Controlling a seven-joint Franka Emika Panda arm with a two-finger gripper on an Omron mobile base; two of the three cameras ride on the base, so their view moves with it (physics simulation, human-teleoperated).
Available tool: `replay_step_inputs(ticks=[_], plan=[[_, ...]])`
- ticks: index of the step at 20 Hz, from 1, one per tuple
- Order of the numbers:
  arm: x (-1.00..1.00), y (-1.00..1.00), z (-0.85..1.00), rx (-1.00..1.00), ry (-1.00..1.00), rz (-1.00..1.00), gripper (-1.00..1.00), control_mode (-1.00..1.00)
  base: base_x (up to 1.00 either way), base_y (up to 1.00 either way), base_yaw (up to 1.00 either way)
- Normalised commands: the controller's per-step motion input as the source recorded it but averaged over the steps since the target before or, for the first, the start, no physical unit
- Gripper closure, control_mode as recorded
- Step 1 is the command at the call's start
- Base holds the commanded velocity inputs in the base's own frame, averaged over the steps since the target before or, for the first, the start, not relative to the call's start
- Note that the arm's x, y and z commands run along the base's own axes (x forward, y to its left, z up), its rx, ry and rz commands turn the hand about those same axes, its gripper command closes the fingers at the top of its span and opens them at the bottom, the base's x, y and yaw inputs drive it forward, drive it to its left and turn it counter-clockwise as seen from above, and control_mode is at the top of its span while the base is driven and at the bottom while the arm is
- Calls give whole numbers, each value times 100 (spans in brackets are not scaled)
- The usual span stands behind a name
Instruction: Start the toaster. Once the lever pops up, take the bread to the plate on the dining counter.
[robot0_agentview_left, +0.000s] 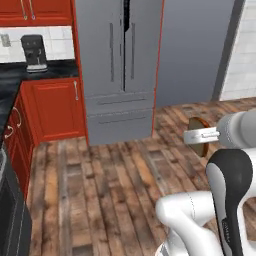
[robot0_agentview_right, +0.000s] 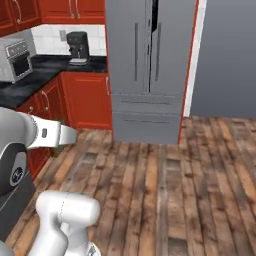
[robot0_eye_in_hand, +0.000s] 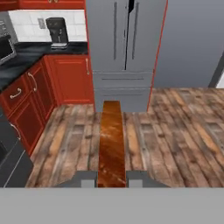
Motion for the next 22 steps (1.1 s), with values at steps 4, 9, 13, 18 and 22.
replay_step_inputs(ticks=[4, 9, 13, 18, 22], plan=[[0, 0, 0, 0, 0, 0, 100, 100, 0, 0, -59], [0, 0, 0, 0, 0, 0, 100, 100, 0, 0, -61], [0, 0, 0, 0, 0, 0, 100, 100, -3, 0, -67], [0, 0, 0, 0, 0, 0, 100, 100, -17, 0, -74], [0, 0, 0, 0, 0, 0, 100, 100, -15, 0, -73]])
